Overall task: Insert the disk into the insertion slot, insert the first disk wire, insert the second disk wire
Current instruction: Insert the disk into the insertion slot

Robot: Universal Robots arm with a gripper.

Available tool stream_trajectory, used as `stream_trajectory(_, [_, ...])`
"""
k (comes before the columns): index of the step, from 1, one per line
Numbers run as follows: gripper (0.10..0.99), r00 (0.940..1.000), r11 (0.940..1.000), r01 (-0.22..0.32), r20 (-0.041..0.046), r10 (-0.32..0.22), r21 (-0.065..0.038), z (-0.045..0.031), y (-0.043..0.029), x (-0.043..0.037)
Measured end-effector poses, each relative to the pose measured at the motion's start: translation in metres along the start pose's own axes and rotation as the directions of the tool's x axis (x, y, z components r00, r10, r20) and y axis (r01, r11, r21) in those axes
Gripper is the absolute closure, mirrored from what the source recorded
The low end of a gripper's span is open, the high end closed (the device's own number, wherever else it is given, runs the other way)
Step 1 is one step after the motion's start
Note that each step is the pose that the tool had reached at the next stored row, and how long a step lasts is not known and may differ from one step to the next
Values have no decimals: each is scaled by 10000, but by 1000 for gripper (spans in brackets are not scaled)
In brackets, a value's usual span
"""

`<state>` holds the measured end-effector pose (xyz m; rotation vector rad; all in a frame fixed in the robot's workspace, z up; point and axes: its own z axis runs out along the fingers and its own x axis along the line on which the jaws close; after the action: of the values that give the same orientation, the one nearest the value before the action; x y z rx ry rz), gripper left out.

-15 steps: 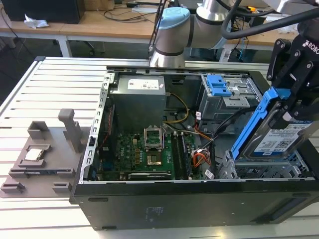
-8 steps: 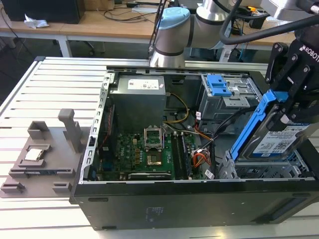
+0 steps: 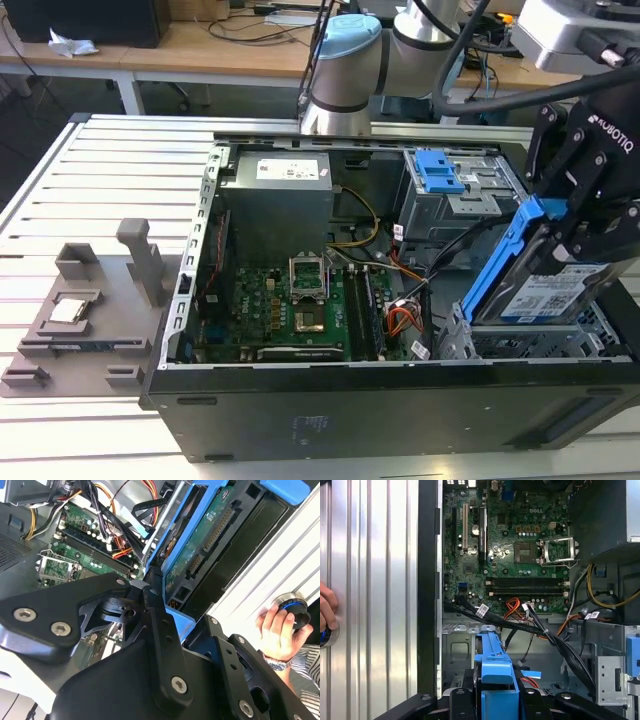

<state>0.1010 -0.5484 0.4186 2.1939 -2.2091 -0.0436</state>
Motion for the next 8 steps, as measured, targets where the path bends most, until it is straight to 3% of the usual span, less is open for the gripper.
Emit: stream_trajectory(8, [718,10000,10000,0,0,0,0,100,-4,0])
